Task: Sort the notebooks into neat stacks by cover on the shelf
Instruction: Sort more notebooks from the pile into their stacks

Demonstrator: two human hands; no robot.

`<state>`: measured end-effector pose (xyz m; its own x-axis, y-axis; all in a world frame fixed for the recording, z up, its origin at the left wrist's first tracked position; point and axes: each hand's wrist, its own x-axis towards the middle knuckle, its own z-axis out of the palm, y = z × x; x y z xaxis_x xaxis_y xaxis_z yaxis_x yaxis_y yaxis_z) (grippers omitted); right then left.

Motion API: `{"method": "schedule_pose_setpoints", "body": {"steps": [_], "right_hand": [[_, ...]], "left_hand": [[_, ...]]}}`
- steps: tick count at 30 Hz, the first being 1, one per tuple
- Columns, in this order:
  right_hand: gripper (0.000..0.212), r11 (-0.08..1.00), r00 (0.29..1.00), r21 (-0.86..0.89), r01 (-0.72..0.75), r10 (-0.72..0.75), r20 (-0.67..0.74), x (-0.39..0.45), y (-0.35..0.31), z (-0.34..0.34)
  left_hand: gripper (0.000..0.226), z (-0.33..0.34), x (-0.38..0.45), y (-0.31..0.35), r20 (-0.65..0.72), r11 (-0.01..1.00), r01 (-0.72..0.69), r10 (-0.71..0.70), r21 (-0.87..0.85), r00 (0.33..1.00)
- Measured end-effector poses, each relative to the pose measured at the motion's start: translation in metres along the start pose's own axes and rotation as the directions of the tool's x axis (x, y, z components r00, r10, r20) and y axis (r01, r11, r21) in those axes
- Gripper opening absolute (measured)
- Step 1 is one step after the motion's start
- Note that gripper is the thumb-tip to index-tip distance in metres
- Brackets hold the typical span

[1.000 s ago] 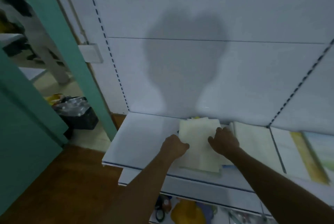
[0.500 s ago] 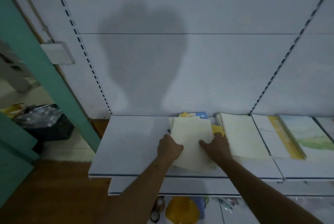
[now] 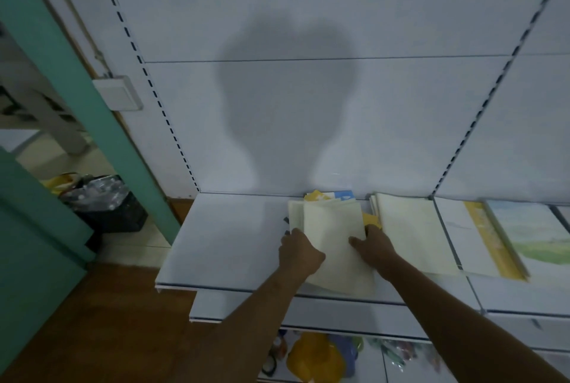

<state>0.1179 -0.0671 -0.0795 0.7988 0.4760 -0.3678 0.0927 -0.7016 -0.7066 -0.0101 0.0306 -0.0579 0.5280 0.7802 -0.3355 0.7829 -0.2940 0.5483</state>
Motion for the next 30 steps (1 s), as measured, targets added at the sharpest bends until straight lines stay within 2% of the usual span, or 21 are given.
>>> {"method": "schedule_pose_setpoints", "body": {"steps": [4, 5, 7, 9, 11, 13, 17, 20, 24, 30], "right_hand": [[0.029, 0.971, 1.0, 0.238, -0.021, 0.022, -0.004, -0.003, 0.006, -0.015], [0.028, 0.956, 1.0, 0.293, -0.029, 0.031, 0.0, -0.004, 0.008, -0.018], [0.034, 0.925, 0.997, 0.374, -0.071, 0.076, 0.001, -0.005, 0.01, -0.024], [0.032, 0.912, 0.993, 0.396, -0.11, 0.119, 0.002, -0.005, 0.011, -0.03], [0.03, 0.915, 0.99, 0.383, -0.127, 0.138, -0.001, -0.003, 0.011, -0.034], [0.037, 0.922, 0.991, 0.367, -0.125, 0.134, 0.001, -0.003, 0.011, -0.035], [0.04, 0.962, 0.998, 0.266, -0.063, 0.06, 0.018, -0.012, 0.006, -0.025], [0.039, 0.977, 0.999, 0.213, 0.009, -0.016, 0.029, -0.02, 0.0, -0.014], [0.039, 0.976, 0.999, 0.216, 0.033, -0.035, 0.005, -0.029, -0.003, -0.01], [0.046, 0.973, 0.999, 0.227, 0.033, -0.029, -0.022, -0.031, -0.002, -0.004]], "left_hand": [[0.088, 0.006, -0.002, 0.015, -0.032, 0.994, 0.005, -0.009, -0.109, 0.999], [0.088, 0.007, -0.003, 0.02, -0.014, 0.984, 0.035, -0.038, -0.173, 0.999], [0.068, 0.007, -0.003, 0.028, 0.046, 0.947, 0.106, -0.096, -0.305, 0.994], [0.045, 0.01, -0.006, 0.034, 0.092, 0.935, 0.111, -0.085, -0.337, 0.992], [0.039, 0.013, -0.009, 0.037, 0.097, 0.96, 0.076, -0.051, -0.268, 0.994], [0.044, 0.015, -0.012, 0.038, 0.08, 0.989, 0.049, -0.038, -0.14, 0.996], [0.062, 0.016, -0.011, 0.031, -0.05, 0.981, 0.148, -0.143, 0.129, 0.988], [0.066, 0.012, -0.009, 0.022, -0.083, 0.981, 0.183, -0.177, 0.063, 0.981], [0.063, 0.007, -0.007, 0.014, -0.099, 0.99, 0.138, -0.136, 0.007, 0.986], [0.051, 0.004, -0.017, 0.019, -0.196, 0.998, -0.042, 0.051, 0.048, 0.979]]}}
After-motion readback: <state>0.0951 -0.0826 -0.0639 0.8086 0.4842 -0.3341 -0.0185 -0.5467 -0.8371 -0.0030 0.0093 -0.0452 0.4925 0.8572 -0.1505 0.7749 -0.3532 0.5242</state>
